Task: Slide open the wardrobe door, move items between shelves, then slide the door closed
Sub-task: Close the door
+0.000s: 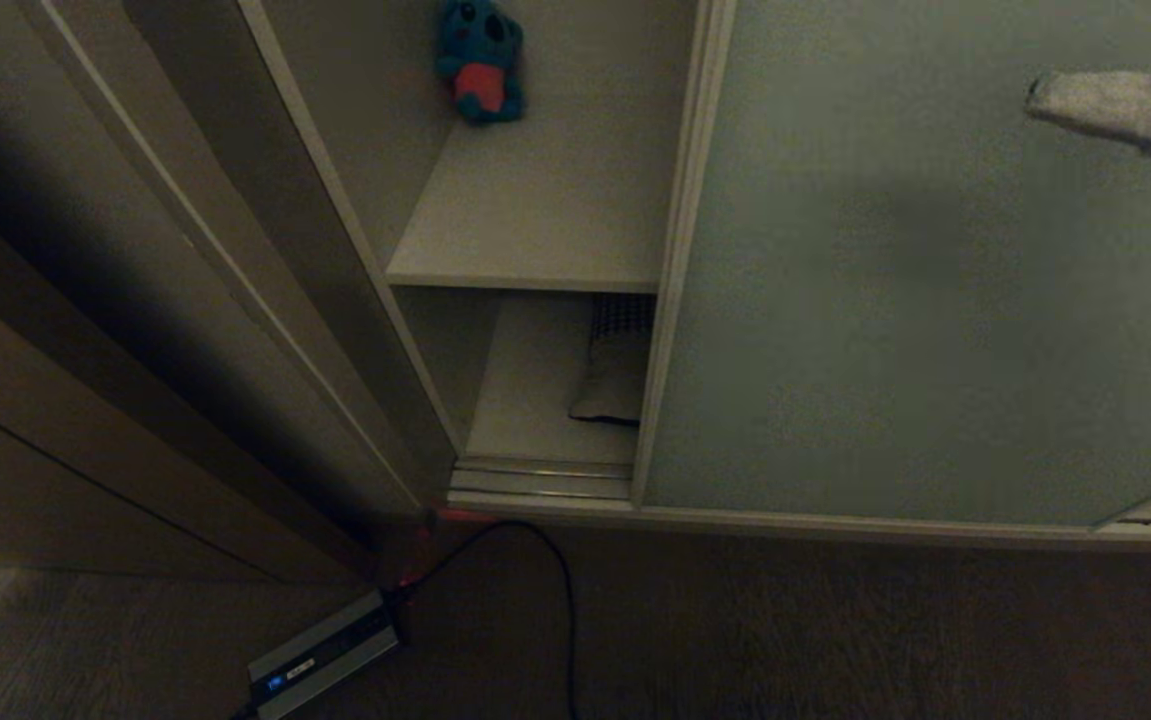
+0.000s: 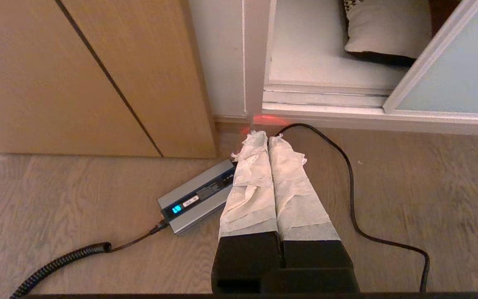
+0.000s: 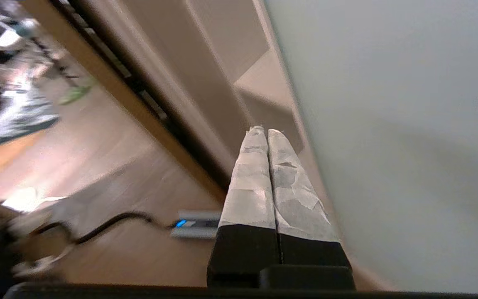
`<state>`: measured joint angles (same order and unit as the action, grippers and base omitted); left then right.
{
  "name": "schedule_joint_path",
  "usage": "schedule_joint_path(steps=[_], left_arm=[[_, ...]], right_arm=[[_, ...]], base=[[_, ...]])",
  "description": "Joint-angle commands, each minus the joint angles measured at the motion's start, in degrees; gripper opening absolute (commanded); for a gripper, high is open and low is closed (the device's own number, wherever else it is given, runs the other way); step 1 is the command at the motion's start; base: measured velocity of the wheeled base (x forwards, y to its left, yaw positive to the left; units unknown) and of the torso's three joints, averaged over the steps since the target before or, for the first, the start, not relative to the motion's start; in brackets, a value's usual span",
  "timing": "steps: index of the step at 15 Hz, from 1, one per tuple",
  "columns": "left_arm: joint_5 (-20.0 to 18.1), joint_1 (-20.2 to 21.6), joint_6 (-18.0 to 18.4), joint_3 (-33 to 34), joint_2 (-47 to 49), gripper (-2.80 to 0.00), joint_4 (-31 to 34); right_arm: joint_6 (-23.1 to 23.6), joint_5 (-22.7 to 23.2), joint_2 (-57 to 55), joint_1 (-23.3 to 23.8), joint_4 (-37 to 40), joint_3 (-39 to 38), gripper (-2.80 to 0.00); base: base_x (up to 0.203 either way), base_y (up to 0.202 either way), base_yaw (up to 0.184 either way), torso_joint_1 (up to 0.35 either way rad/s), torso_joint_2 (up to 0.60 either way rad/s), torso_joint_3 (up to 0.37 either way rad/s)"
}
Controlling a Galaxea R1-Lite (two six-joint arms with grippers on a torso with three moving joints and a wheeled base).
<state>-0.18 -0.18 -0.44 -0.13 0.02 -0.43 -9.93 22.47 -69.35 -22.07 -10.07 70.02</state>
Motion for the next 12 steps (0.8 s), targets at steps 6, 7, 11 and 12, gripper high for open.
schedule_joint_path(steps=[6, 7, 11, 12], left_arm=[[0.0, 0.0, 0.0, 0.0, -0.1, -2.8, 0.0], [0.1, 0.0, 0.0, 0.0, -0.1, -2.8, 0.0], [0.0, 0.0, 0.0, 0.0, -0.1, -2.8, 0.0], [0.0, 0.0, 0.0, 0.0, -0.1, -2.8, 0.0]], right_arm=[[3.6, -17.6, -14.8, -13.9, -9.3, 12.2, -2.8], [4.5, -21.4, -16.5, -15.7, -11.2, 13.1, -2.8], [4.7, -23.5, -19.8, -16.9, -12.5, 13.8, -2.8], [4.6, -24.2, -20.6, -16.9, -12.6, 14.0, -2.8]], base=[[0.0, 0.0, 0.0, 0.0, 0.0, 0.0], [0.0, 0.0, 0.0, 0.0, 0.0, 0.0], [0.0, 0.0, 0.0, 0.0, 0.0, 0.0], [0.0, 0.0, 0.0, 0.0, 0.0, 0.0]])
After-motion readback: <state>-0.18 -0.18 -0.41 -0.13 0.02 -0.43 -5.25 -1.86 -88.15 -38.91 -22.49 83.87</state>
